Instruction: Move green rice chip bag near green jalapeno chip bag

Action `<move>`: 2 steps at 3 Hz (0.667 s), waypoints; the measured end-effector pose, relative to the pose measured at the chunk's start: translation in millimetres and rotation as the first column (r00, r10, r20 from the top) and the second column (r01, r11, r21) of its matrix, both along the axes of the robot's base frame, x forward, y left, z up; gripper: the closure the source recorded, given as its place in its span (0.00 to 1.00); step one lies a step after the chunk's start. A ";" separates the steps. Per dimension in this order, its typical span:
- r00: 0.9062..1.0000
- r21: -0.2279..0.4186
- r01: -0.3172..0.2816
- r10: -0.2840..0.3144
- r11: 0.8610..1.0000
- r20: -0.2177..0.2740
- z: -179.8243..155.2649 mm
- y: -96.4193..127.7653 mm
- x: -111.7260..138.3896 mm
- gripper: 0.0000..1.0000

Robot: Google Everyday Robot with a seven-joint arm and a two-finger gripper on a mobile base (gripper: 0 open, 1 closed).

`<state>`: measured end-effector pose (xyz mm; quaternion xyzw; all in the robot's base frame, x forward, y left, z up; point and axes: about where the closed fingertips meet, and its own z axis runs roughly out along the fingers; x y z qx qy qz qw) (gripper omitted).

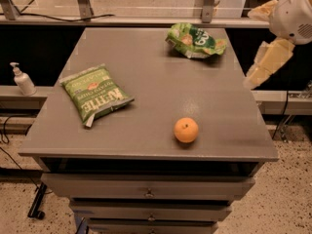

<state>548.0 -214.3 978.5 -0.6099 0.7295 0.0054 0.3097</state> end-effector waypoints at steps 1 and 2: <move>0.996 0.093 0.027 -0.035 0.995 0.080 -12.2 0.1 61.9 0.00; 0.990 0.155 0.049 -0.069 0.987 0.127 -31.3 -0.5 128.1 0.00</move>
Offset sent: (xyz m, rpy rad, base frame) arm 0.2104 -0.0069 -0.0515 0.2237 -0.1960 -0.0987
